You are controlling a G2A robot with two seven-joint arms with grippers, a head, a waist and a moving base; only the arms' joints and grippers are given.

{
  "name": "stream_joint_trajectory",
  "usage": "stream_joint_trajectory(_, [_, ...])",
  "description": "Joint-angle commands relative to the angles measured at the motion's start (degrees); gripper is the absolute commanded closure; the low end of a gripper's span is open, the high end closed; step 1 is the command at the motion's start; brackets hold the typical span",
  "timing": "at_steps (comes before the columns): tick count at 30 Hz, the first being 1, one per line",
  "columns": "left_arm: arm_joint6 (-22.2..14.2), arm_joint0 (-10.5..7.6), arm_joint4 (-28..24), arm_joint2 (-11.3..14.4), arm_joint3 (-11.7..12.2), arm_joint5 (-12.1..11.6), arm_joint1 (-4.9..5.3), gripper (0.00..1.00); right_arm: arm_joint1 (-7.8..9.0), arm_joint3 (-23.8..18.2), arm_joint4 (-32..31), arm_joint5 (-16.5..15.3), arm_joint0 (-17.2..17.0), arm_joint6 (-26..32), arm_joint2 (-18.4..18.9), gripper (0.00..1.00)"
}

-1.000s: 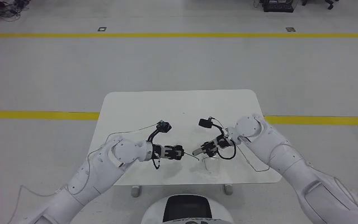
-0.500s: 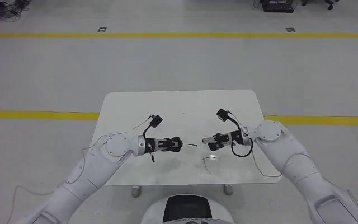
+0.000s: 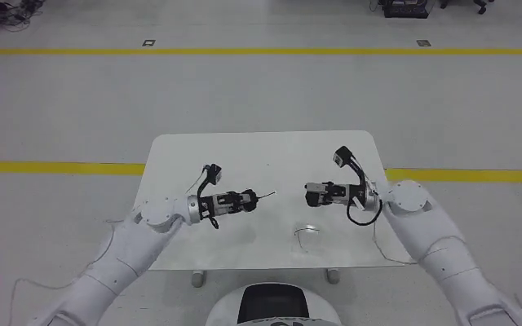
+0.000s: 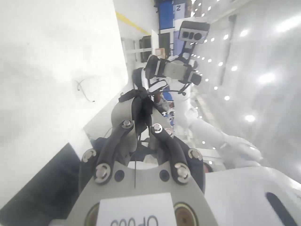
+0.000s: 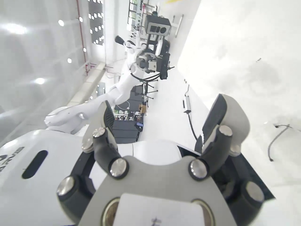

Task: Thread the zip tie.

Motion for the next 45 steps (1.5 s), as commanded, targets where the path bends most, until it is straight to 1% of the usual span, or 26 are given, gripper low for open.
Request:
stream_joint_trajectory(1, [-1.9, 0.34, -4.3, -0.5, 0.5, -0.5, -0.05, 1.0, -0.52, -0.8, 1.7, 0.0, -1.3, 1.1, 2.1, 0.0])
stream_joint_trajectory(3, [-4.0, 0.59, -8.1, -0.9, 1.2, -1.0, -0.17, 1.0, -1.42, -1.3, 3.4, 0.0, -2.4, 3.0, 3.7, 0.0])
stream_joint_trajectory(5, [-5.2, 0.66, -10.4, -1.1, 2.0, -1.3, -0.29, 1.0, -2.51, -0.7, 6.8, 0.0, -3.0, 6.5, 4.6, 0.0])
stream_joint_trajectory(6, [-5.4, -0.05, -7.9, -1.1, 2.3, -2.1, -0.23, 1.0, -2.88, 0.1, 7.7, 0.0, -3.0, 8.1, 4.6, 0.0])
stream_joint_trajectory(14, [-5.4, -0.05, -7.9, -1.1, 2.3, -2.1, -0.23, 1.0, -2.88, 0.1, 7.7, 0.0, -3.0, 8.1, 4.6, 0.0])
stream_joint_trajectory(15, [-4.9, 0.03, -8.0, -1.2, 2.3, -2.0, -0.25, 1.0, -2.89, 0.0, 7.5, 0.0, -3.0, 7.7, 4.6, 0.0])
stream_joint_trajectory(16, [-3.0, 0.6, -9.2, -1.2, 2.3, -2.0, -0.4, 1.0, -2.86, -1.5, 4.6, 0.0, -2.9, 5.5, 5.1, 0.0])
stream_joint_trajectory(17, [-2.9, 1.28, -11.7, -1.2, 2.0, -1.6, -0.55, 1.0, -2.99, -2.3, 4.7, 0.0, -3.8, 4.0, 5.3, 0.0])
stream_joint_trajectory(18, [-3.7, 1.8, -14.7, -1.3, 1.9, -1.4, -0.69, 1.0, -3.26, -2.8, 7.0, 0.0, -4.8, 3.1, 5.3, 0.0])
stream_joint_trajectory(19, [-4.7, 2.26, -17.5, -1.5, 2.0, -1.3, -0.8, 1.0, -3.5, -3.4, 9.1, 0.0, -5.5, 3.1, 5.6, 0.0])
stream_joint_trajectory(20, [-6.4, 2.7, -20.1, -1.7, 2.4, -1.0, -0.9, 1.0, -3.71, -3.7, 9.2, 0.0, -6.2, 3.3, 6.2, 0.0])
stream_joint_trajectory(22, [-8.8, 3.14, -23.4, -1.8, 2.9, -0.7, -1.08, 1.0, -4.34, -4.3, 11.4, 0.0, -7.6, 2.7, 6.9, 0.0])
stream_joint_trajectory(23, [-10.5, 3.43, -25.6, -1.6, 3.2, 0.0, -1.23, 1.0, -4.79, -4.5, 11.8, 0.0, -8.3, 3.2, 7.2, 0.0])
stream_joint_trajectory(26, [-13.7, 3.58, -28.4, -1.2, 4.2, 0.9, -1.6, 1.0, -6.23, -4.9, 11.8, 0.0, -9.7, 3.1, 8.1, 0.0])
stream_joint_trajectory(28, [-14.3, 3.42, -27.9, -0.7, 4.7, 1.2, -1.79, 1.0, -7.26, -4.4, 12.5, 0.0, -10.2, 3.3, 8.5, 0.0])
stream_joint_trajectory(30, [-14.3, 3.31, -27.8, -0.1, 4.7, 1.5, -2.06, 1.0, -8.48, -3.1, 12.9, 0.0, -10.3, 4.5, 8.6, 0.0])
stream_joint_trajectory(32, [-14.2, 3.17, -27.8, 0.2, 4.5, 1.6, -2.28, 1.0, -9.48, -1.7, 12.9, 0.0, -9.9, 7.2, 8.0, 0.0])
stream_joint_trajectory(33, [-14.1, 2.74, -26.7, 0.4, 4.2, 1.2, -2.38, 1.0, -9.48, -1.7, 12.9, 0.0, -9.9, 7.2, 8.0, 0.0])
stream_joint_trajectory(34, [-13.6, 2.18, -24.4, 0.4, 3.9, 0.1, -2.37, 1.0, -9.48, -1.7, 12.9, 0.0, -9.9, 7.2, 8.0, 0.0])
stream_joint_trajectory(42, [-13.6, 2.18, -24.4, 0.4, 3.9, 0.1, -2.37, 1.0, -9.48, -1.7, 12.9, 0.0, -9.9, 7.2, 8.0, 0.0])
stream_joint_trajectory(43, [-12.3, 2.44, -24.3, 0.5, 3.6, 0.1, -2.44, 1.0, -9.58, -1.6, 13.6, 0.9, -10.2, 6.3, 7.5, 0.0])
stream_joint_trajectory(44, [-11.8, 2.83, -24.9, 0.5, 3.2, -0.1, -2.52, 1.0, -9.63, -1.1, 14.0, 1.4, -10.2, 6.4, 7.1, 0.0])
stream_joint_trajectory(45, [-11.8, 3.16, -25.5, 0.5, 3.1, -0.1, -2.58, 1.0, -9.75, -0.7, 15.2, 0.9, -10.2, 6.9, 6.8, 0.0])
